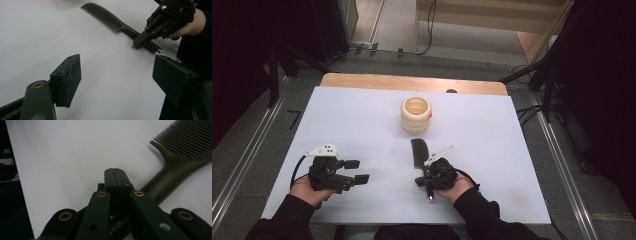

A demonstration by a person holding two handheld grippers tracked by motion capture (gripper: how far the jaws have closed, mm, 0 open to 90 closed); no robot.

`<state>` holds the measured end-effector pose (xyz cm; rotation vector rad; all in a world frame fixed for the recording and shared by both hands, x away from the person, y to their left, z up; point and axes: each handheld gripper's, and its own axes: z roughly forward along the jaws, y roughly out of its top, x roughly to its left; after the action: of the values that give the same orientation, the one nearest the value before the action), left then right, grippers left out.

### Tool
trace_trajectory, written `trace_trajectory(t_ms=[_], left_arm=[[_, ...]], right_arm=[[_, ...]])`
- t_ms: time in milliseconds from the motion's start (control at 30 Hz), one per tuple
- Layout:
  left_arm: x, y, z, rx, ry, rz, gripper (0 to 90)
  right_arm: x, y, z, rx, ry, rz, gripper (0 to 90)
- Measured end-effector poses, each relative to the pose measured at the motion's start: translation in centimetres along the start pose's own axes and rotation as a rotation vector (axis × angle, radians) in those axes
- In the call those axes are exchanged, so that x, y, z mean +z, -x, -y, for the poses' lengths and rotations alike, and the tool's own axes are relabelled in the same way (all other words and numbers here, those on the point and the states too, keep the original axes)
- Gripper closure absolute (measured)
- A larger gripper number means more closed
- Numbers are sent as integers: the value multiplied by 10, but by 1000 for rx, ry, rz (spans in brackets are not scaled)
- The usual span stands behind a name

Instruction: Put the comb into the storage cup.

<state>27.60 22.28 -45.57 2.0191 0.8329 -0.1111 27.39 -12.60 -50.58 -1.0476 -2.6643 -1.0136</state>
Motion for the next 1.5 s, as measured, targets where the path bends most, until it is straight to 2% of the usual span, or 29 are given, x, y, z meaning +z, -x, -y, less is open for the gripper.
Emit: trace_trajectory(t_ms=[200,433,500,700,733,767,800,833,867,900,967,1000,1067,1133,1167,1200,1233,1267,1333,1500], left_arm=[[0,0,0,-1,2,0,238],[0,0,0,-1,0,1,238],[0,0,0,-1,0,0,238],[0,0,0,0,0,0,238],[0,0,0,-1,-1,-1,238],[0,0,0,0,-1,1,238],[0,0,0,0,-1,1,239],[0,0,0,0,1,0,238],[0,0,0,0,1,0,238],[0,0,0,-2,2,1,238],[0,0,0,-2,0,1,238],[0,0,0,-1,0,0,238],[0,0,0,1,-3,-2,238],[1,0,0,1,-2,0,238],[1,0,0,1,-2,0,238],[1,0,0,1,-2,-1,239],[1,0,0,1,-1,1,239],[1,0,0,0,-1,1,239],[1,1,0,3,-1,3,240],[1,1,0,6,-3,2,254]], right_arm=[[-9,12,4,13,2,31,878],[-13,17,5,9,-2,54,878],[-14,19,4,-3,-6,75,878],[-16,24,4,6,-4,91,877],[-17,24,4,10,-3,83,836],[-18,24,4,17,4,60,825],[-18,24,4,17,4,60,825],[-23,22,4,20,32,29,808],[-27,21,4,9,46,26,790],[-27,21,4,9,46,26,790],[-36,19,5,-11,84,34,739],[-48,19,8,-20,137,35,669],[-53,19,10,-20,156,34,634],[-67,22,17,-12,212,35,501],[-67,22,17,-12,212,35,501],[-77,25,24,-4,252,40,424],[-81,26,27,6,264,40,381],[-81,26,27,6,264,40,381],[-89,29,37,28,301,47,311],[-99,31,49,61,324,62,280]])
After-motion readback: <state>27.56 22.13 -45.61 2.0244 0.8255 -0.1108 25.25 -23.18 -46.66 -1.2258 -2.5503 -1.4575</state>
